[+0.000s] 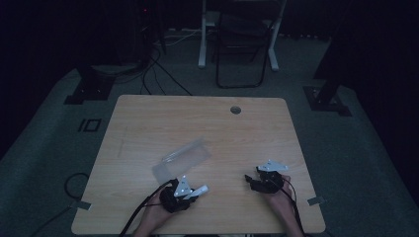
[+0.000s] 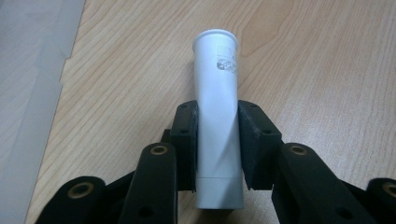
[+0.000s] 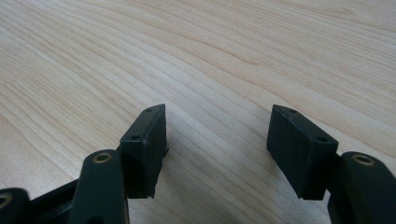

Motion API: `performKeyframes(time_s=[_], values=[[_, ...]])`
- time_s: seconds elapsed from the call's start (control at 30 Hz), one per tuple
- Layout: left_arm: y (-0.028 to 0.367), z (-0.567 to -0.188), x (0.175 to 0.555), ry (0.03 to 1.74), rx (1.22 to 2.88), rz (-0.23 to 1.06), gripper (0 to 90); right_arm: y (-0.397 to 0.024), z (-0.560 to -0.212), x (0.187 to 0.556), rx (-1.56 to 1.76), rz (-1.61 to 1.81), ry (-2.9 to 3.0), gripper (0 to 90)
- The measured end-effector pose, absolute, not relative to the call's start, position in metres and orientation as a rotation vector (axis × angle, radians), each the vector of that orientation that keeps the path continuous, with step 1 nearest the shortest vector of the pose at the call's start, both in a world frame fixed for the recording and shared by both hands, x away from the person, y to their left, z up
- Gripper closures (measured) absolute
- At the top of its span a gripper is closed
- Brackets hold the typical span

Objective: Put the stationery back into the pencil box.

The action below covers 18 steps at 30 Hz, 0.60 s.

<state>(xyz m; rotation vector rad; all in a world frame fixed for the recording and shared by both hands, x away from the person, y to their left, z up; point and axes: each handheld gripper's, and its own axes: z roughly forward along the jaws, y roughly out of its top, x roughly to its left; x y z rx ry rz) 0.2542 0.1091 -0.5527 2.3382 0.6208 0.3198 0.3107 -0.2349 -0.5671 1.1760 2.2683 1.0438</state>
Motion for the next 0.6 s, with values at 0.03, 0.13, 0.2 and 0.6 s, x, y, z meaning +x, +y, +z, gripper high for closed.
performKeyframes(time_s=[0.03, 0.13, 0.2, 0.6], values=[[0.1086, -0.5525, 0.2543, 0.620, 2.340, 0.321, 70.1, -0.2349, -0.5671, 0.3107, 1.176, 1.044, 2.268, 37.7], [0.1078, -0.5530, 0.2539, 0.618, 2.335, 0.323, 70.4, -0.2349, -0.5671, 0.3107, 1.176, 1.044, 2.268, 37.7], [0.1079, -0.5533, 0.2536, 0.619, 2.330, 0.324, 70.5, -0.2349, -0.5671, 0.3108, 1.175, 1.044, 2.269, 37.7], [0.1077, -0.5471, 0.2508, 0.603, 2.325, 0.339, 70.6, -0.2350, -0.5671, 0.3109, 1.174, 1.045, 2.270, 37.7]])
